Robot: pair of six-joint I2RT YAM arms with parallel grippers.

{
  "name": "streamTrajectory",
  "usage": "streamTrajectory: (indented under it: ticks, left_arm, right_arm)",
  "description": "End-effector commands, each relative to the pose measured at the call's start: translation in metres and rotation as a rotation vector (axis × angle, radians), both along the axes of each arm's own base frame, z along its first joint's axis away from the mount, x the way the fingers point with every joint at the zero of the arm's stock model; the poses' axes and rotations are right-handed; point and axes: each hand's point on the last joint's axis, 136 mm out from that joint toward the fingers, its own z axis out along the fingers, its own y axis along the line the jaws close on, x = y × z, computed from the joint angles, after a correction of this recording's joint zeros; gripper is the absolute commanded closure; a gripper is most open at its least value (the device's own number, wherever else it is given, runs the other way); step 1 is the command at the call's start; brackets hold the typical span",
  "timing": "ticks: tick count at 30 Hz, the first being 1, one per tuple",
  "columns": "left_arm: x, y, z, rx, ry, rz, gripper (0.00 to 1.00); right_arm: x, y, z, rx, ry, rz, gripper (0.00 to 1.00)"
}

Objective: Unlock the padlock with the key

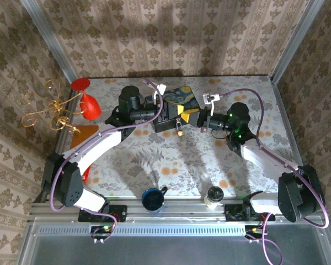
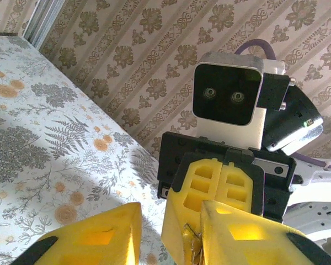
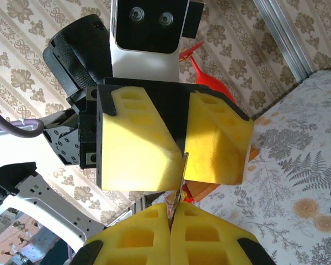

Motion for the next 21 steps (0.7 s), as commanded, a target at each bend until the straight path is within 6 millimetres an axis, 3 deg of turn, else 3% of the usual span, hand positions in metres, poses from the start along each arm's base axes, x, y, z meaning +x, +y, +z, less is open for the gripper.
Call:
streamTrajectory:
  ticks: [1,5,10,14,17,21]
  left_arm:
    - [-0.008,-0.004,0.026,-0.057,-0.054,-0.046,0.75]
    - [-0.009,-0.003,0.025,-0.06,-0.056,-0.054,0.98]
    - [-0.009,-0.001,0.026,-0.065,-0.064,-0.044,1.0]
    - [-0.003,0.006,0.027,-0.066,-0.073,0.01,1.0]
    - [-0.002,0.008,0.031,-0.066,-0.085,0.028,1.0]
    - [-0.002,0.008,0.032,-0.064,-0.088,0.027,1.0]
  right_arm:
    - [-0.001,0.003,0.017,0.017,-0.056,0.017,1.0]
    - [0.001,0.003,0.017,0.02,-0.054,0.008,1.0]
    - [0.003,0.003,0.016,0.02,-0.041,-0.002,1.0]
    - [0.009,0.001,0.005,-0.001,0.001,-0.037,0.59]
    - [0.01,-0.002,0.001,0.001,0.015,-0.062,0.5]
    - [0.011,-0.006,0.003,0.014,0.025,-0.091,0.49]
